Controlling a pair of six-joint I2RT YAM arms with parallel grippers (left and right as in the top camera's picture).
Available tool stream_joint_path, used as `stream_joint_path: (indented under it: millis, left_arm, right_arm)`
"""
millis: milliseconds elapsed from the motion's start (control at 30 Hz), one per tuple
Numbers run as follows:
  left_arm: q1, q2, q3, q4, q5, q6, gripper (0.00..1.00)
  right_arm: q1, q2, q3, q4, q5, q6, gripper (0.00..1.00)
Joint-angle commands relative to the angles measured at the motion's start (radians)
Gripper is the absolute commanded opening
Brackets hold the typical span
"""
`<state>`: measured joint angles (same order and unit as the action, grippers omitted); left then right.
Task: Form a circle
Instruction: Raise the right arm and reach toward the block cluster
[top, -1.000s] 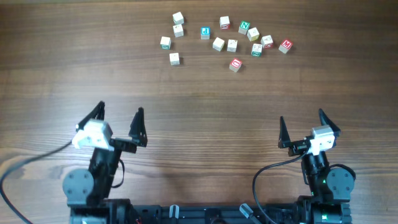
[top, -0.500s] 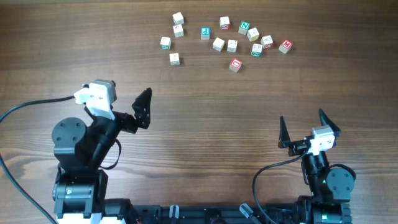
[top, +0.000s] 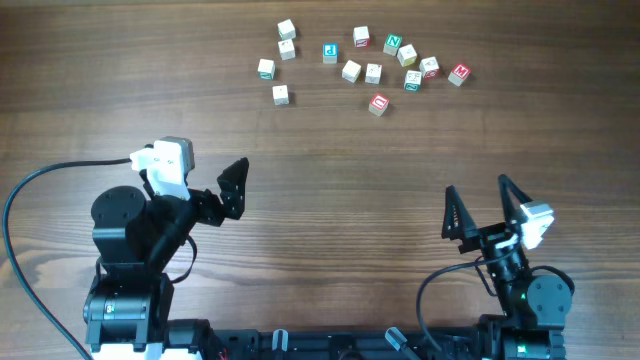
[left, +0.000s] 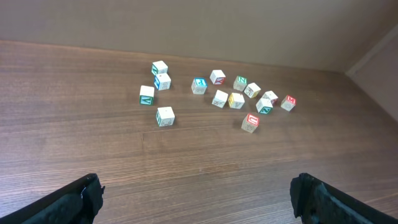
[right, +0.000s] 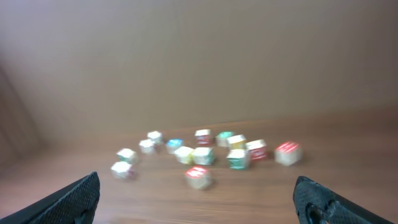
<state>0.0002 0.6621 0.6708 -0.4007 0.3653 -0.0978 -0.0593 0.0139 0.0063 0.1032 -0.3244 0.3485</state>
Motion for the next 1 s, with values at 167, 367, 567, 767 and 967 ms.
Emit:
stream_joint_path:
  millis: [167, 367, 567, 767, 967]
  left_arm:
    - [-0.003, -0.001, 0.017, -0.110, 0.015, 0.012, 1.00]
    - [-0.003, -0.001, 0.017, -0.121, 0.016, 0.012, 1.00]
    - [-0.003, -0.001, 0.017, -0.134, 0.016, 0.012, 1.00]
    - [-0.003, -0.001, 0.017, -0.140, 0.015, 0.013, 1.00]
    - [-0.003, -0.001, 0.017, -0.143, 0.015, 0.013, 1.00]
  right_arm:
    - [0.006, 0.004, 0.037, 0.124, -0.089, 0.336, 1.00]
    - [0.006, 0.200, 0.236, -0.043, -0.072, 0.175, 1.00]
    - [0.006, 0.570, 0.520, -0.258, -0.081, 0.087, 1.00]
    - [0.014, 0.963, 0.940, -0.599, -0.104, 0.018, 1.00]
    - [0.019, 1.223, 1.160, -0.677, -0.376, 0.032, 1.00]
